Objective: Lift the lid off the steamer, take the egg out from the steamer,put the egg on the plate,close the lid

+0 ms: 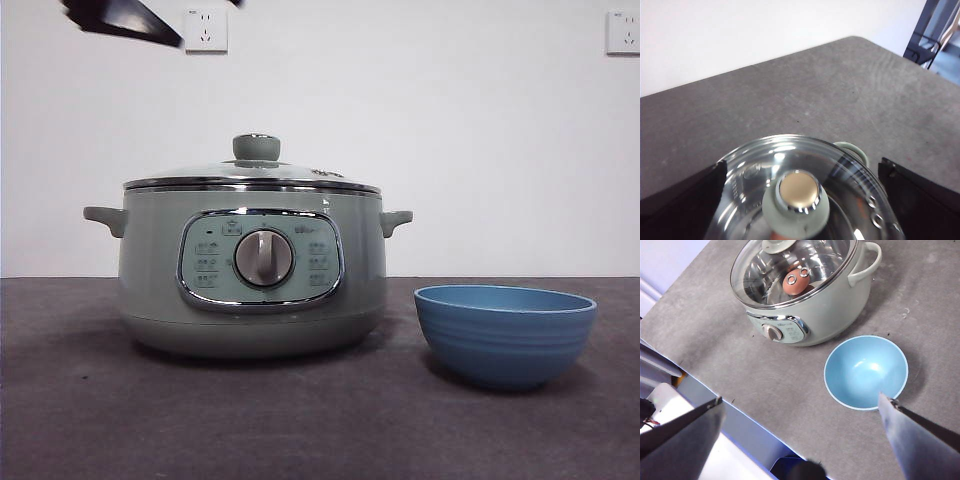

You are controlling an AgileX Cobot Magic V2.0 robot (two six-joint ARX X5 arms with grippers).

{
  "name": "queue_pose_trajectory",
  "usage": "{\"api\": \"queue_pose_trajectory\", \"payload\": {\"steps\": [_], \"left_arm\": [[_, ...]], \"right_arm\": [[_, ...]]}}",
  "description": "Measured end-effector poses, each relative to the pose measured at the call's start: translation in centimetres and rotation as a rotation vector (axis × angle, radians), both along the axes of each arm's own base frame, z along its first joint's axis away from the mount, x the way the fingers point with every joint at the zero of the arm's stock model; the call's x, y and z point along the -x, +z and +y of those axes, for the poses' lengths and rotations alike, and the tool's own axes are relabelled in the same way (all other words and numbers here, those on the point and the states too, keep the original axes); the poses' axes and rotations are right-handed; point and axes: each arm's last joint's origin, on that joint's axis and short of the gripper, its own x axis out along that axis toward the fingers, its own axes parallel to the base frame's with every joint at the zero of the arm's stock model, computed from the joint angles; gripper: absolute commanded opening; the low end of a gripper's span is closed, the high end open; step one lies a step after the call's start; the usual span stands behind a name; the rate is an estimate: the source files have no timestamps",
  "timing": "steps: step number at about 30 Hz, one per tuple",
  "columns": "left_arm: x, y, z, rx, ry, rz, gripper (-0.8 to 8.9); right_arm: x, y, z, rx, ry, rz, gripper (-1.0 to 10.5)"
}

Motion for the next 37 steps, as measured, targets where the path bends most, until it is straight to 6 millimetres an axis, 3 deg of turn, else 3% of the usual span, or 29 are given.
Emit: {"api": "queue_pose_trajectory", "payload": {"steps": [8, 15, 25, 28, 34, 35, 37], "left_arm": [[-3.2, -3.8, -2.7, -0.065, -0.002, 0.034, 5.09], [-4.8, -6.4, -3.9, -0.109, -0.001, 0.071, 5.08], [-5.3, -7.6, -4.5, -0.123, -0.007, 0.099, 4.92], [-5.3, -7.6, -4.4, -0.124, -0.007, 0.101, 3.02], [-5.1, -7.9, -4.5, -0.136, -0.015, 0.133, 2.74], [-5.1, -7.9, -4.5, -0.136, -0.015, 0.133, 2.31], [-5.1, -7.9, -4.5, -0.136, -0.017, 0.132, 0.56]], "right_arm": [[0.0, 0.0, 0.0, 0.000, 0.000, 0.002, 5.7], [0.0, 0.0, 0.0, 0.000, 0.000, 0.002, 5.7], [-0.1, 0.0, 0.0, 0.000, 0.000, 0.002, 5.7], [-0.1, 0.0, 0.0, 0.000, 0.000, 0.002, 5.7], [-0.1, 0.0, 0.0, 0.001, -0.001, 0.002, 5.7], [-0.1, 0.0, 0.0, 0.001, -0.001, 0.002, 5.7], [-0.1, 0.0, 0.0, 0.000, 0.000, 0.002, 5.7]]}}
